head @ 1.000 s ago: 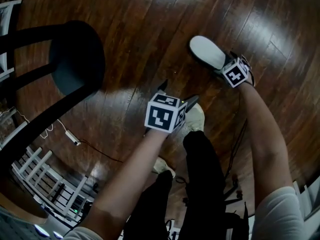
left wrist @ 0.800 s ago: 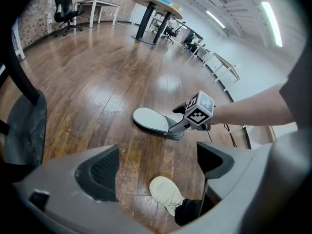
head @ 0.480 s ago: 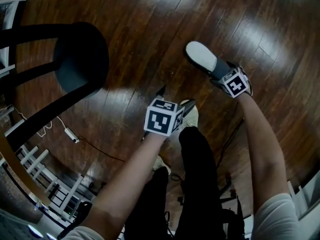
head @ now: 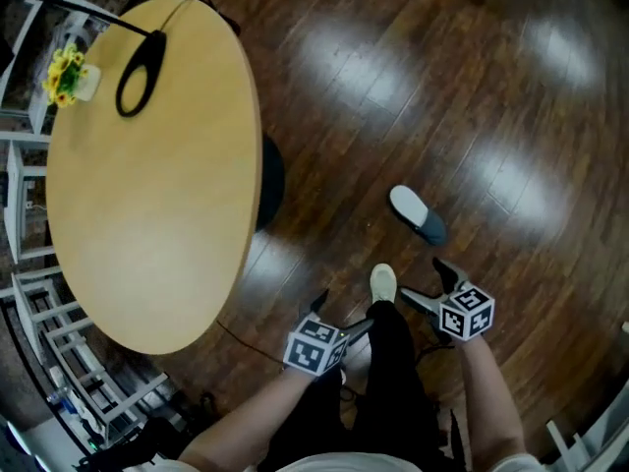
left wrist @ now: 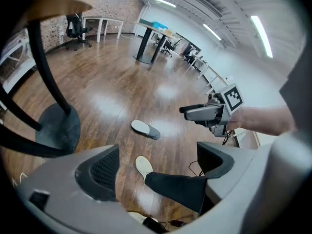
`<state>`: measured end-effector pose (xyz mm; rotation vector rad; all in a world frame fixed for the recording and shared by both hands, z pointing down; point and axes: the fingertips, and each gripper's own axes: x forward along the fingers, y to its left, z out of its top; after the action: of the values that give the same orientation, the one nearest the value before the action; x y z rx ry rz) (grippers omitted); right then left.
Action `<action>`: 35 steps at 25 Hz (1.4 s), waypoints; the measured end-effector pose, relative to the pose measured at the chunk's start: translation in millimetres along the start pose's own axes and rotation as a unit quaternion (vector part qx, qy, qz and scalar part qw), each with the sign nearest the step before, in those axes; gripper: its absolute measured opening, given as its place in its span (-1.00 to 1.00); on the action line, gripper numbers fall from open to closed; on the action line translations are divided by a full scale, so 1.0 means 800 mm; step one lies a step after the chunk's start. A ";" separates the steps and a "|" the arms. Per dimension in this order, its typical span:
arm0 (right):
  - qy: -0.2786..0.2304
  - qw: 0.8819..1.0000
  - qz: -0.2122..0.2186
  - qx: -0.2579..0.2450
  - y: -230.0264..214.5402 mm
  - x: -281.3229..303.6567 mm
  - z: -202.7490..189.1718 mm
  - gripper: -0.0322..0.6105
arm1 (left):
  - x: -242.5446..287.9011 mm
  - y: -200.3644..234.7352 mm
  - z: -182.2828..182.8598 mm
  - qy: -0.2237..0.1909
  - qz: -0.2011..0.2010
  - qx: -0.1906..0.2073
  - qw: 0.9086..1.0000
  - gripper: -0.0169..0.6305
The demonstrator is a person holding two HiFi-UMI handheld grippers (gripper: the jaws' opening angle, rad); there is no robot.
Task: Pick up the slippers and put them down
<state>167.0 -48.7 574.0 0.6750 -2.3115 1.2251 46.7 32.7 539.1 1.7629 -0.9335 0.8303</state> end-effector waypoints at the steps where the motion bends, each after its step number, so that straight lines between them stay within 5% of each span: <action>1: 0.002 1.000 0.024 -0.005 0.048 -0.024 0.015 0.73 | -0.046 -0.011 -0.005 -0.010 0.005 -0.008 1.000 0.59; 4: 0.013 0.995 0.094 -0.014 0.193 -0.063 0.041 0.77 | -0.188 -0.021 -0.024 -0.056 0.037 -0.012 0.998 0.59; 6: 0.027 0.988 0.131 -0.079 0.283 -0.073 0.076 0.77 | -0.278 -0.012 -0.023 -0.111 0.069 -0.024 0.991 0.59; 9: 0.054 0.965 0.171 -0.193 0.412 -0.104 0.149 0.77 | -0.419 -0.015 -0.006 -0.205 0.115 -0.081 0.969 0.59; 14: 0.057 0.928 0.141 -0.340 0.598 -0.102 0.162 0.75 | -0.617 0.009 -0.103 -0.279 0.189 -0.130 0.932 0.59; 17: 0.058 0.919 0.111 -0.374 0.673 -0.077 0.157 0.75 | -0.693 0.043 -0.172 -0.308 0.217 -0.160 0.912 0.59; 24: 0.048 0.919 0.074 -0.385 0.766 -0.048 0.137 0.74 | -0.783 0.088 -0.279 -0.354 0.247 -0.211 0.877 0.59; 35: 0.044 0.916 0.039 -0.396 0.768 -0.078 0.114 0.71 | -0.790 0.095 -0.327 -0.353 0.249 -0.227 0.873 0.59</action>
<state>-166.1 188.3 102.2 0.2242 -2.4759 0.2474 -355.9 402.6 121.4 1.4108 -1.9503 0.1886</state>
